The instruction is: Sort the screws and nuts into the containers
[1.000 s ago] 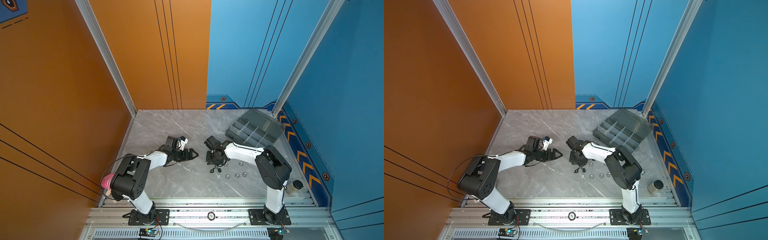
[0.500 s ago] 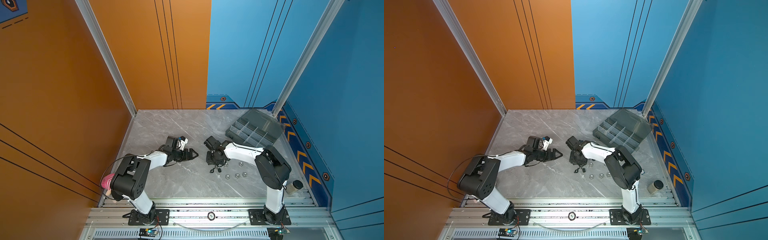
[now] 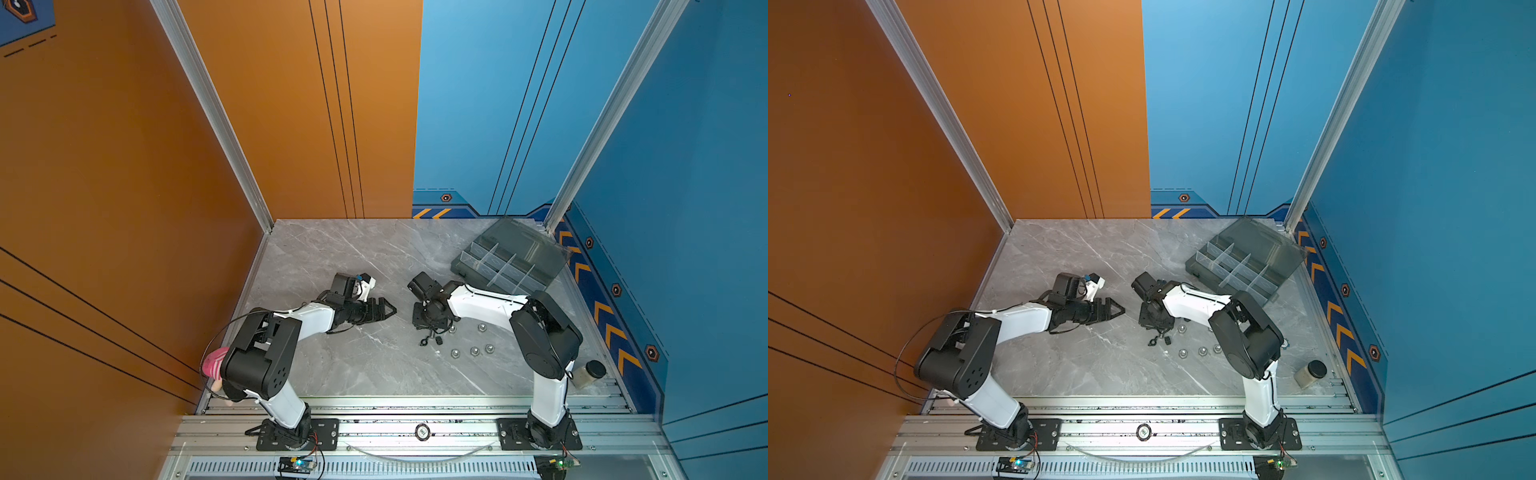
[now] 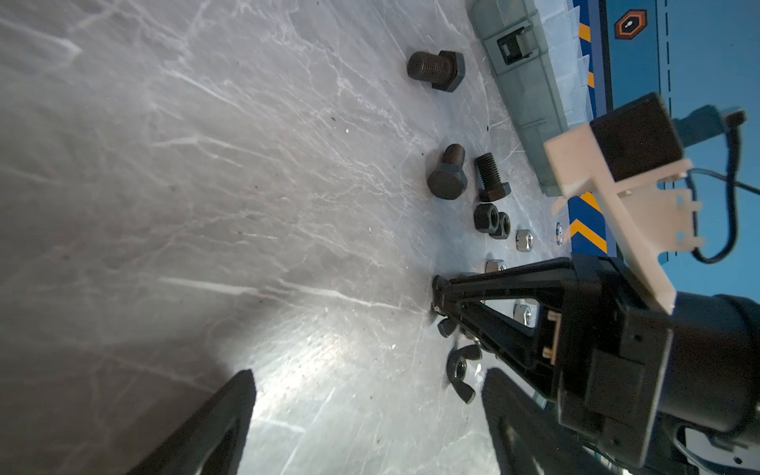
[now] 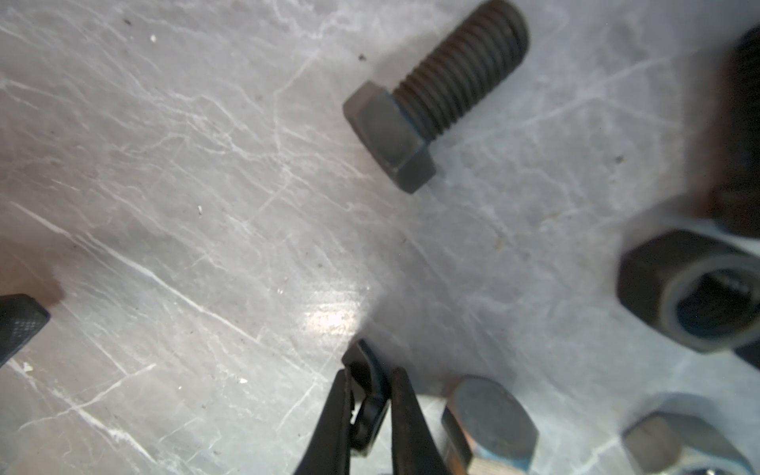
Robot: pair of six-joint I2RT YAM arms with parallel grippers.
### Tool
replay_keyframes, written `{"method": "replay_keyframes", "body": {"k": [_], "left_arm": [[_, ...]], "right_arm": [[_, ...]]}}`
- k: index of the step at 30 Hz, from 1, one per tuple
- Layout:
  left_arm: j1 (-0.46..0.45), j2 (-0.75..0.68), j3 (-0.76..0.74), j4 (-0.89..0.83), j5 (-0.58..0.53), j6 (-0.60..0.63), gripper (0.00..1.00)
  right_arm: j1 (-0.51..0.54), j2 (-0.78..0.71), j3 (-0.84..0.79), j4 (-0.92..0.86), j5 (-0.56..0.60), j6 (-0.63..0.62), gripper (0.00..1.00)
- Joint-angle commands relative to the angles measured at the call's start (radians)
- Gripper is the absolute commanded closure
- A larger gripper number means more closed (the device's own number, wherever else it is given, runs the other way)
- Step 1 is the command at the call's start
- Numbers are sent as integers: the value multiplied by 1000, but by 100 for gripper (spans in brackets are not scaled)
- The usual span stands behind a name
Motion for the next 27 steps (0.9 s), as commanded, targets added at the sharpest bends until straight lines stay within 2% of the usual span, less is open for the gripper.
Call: {"method": "replay_keyframes", "body": {"k": [1, 7, 13, 20, 24, 27], "left_arm": [[8, 11, -13, 25, 15, -16, 12], [8, 15, -10, 37, 18, -30, 12], [8, 16, -12, 43, 17, -39, 12], [9, 15, -17, 49, 15, -43, 12], [9, 12, -17, 51, 16, -46, 12], [10, 11, -13, 52, 20, -51, 12]], "right_arm": [[-17, 24, -45, -69, 24, -40, 100], [-31, -31, -75, 42, -72, -107, 100], [-113, -91, -110, 128, -199, -142, 100], [-170, -129, -143, 165, -281, -139, 100], [-214, -179, -197, 309, -397, -85, 100], [-267, -228, -196, 333, -439, -84, 100]]}}
